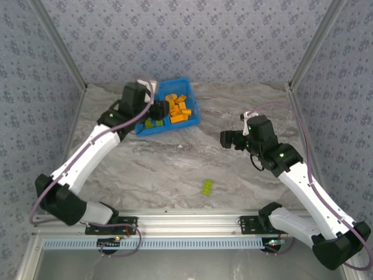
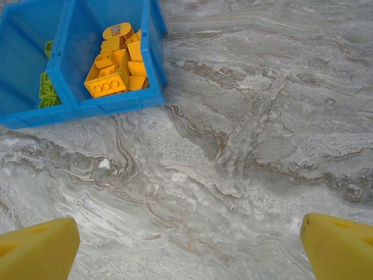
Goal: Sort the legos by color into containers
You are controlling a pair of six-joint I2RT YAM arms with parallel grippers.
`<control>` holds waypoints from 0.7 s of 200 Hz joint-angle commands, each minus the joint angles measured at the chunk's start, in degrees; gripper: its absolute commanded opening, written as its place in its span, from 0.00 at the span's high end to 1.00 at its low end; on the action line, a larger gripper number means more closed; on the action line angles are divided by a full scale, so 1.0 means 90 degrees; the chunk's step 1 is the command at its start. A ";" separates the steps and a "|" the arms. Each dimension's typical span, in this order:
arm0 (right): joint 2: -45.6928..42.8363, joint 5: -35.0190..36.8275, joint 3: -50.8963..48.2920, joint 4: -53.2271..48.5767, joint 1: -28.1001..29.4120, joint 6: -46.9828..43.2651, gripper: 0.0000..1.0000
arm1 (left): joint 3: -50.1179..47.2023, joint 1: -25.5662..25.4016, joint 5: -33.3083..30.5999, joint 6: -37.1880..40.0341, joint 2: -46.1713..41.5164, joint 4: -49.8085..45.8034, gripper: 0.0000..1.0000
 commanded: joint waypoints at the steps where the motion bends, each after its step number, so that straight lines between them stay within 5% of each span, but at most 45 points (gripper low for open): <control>1: -0.0049 0.0134 0.0054 0.0238 -0.0004 0.0223 0.00 | -0.0478 -0.0954 -0.0469 -0.0306 -0.0232 0.0116 0.45; 56: -0.0126 0.0880 0.0003 -0.0221 -0.0210 0.0608 0.00 | -0.1249 -0.3237 -0.1053 -0.1294 0.0585 0.0250 0.45; 87: -0.0184 0.0765 -0.0140 -0.0224 -0.0436 0.0765 0.00 | -0.1505 -0.3811 -0.0659 -0.2028 0.1217 0.0657 0.45; 140: -0.0186 0.0231 -0.0192 -0.0122 -0.0886 0.0833 0.00 | -0.1095 -0.4633 -0.1061 -0.2161 0.2422 0.0255 0.39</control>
